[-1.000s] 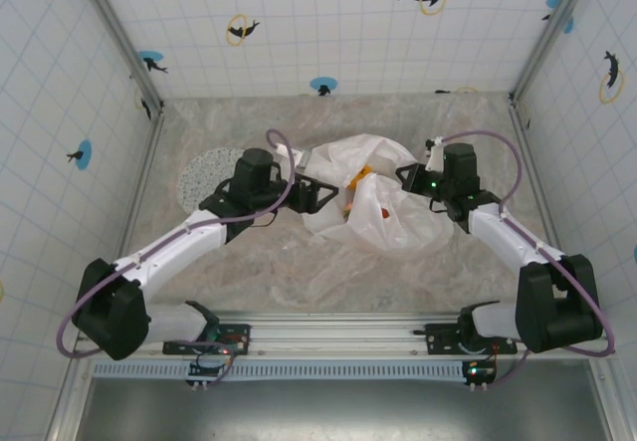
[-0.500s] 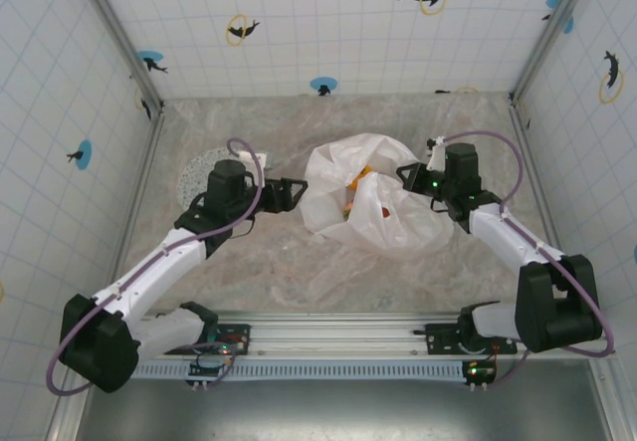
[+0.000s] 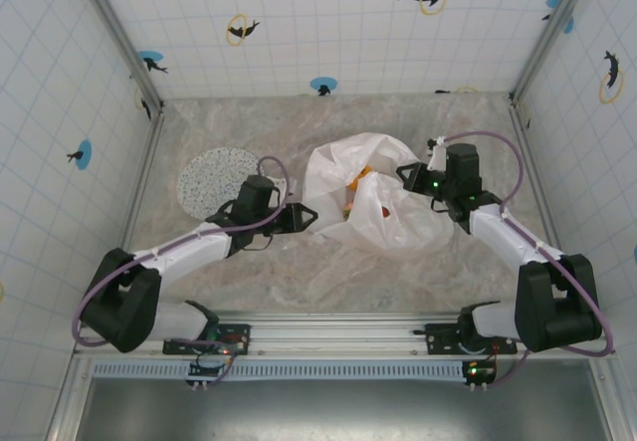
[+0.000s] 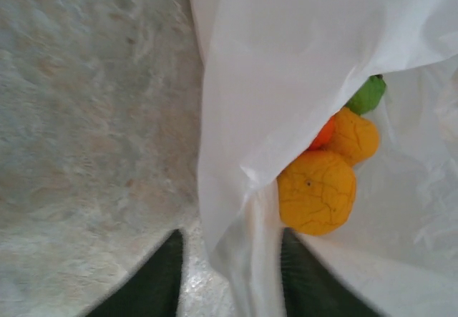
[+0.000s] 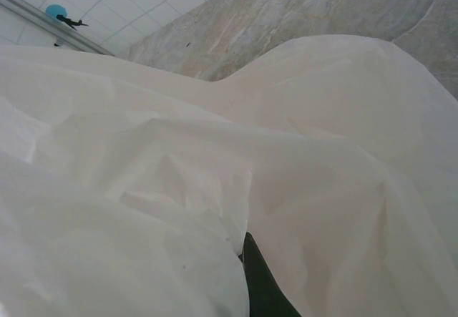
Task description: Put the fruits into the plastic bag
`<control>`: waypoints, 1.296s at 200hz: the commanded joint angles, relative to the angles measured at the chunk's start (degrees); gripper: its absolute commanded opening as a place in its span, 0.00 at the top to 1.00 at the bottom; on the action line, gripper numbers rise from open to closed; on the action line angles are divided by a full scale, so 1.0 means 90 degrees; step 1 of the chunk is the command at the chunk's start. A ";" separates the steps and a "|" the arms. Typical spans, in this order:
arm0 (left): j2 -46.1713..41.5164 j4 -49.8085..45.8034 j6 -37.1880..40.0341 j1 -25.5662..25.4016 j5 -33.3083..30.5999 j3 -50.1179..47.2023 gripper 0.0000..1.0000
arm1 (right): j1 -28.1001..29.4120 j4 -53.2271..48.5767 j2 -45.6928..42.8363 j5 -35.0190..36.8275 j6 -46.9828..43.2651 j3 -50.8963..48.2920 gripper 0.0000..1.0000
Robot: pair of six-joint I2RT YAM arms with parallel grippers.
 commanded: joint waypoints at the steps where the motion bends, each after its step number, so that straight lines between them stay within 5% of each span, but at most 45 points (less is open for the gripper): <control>1: -0.0010 0.0450 -0.0037 -0.0048 0.0357 0.0443 0.86 | -0.0064 0.0034 -0.0114 -0.0014 -0.0075 0.0058 1.00; 28: -0.0250 0.0495 -0.0017 -0.0054 0.0346 0.0989 1.00 | -0.0086 -0.0174 -0.0183 0.0059 -0.0167 0.0427 1.00; 112: 0.0243 0.0476 0.0069 -0.0060 0.0128 0.3017 1.00 | -0.0275 -0.0866 -0.0633 0.0915 -0.0621 0.1625 1.00; 213: 0.1103 0.0070 0.0513 -0.0044 -0.0373 0.3278 1.00 | -0.0308 -0.0779 -0.0787 0.1021 -0.0578 0.1389 1.00; 237: 0.1095 -0.0027 0.0608 -0.0012 -0.0561 0.3161 0.95 | -0.0311 -0.0579 -0.0747 0.0980 -0.0478 0.1190 1.00; 259: 0.0979 -0.0106 0.0658 0.0103 -0.0602 0.3077 0.75 | -0.0303 -0.0529 -0.0655 0.0811 -0.0410 0.1102 0.97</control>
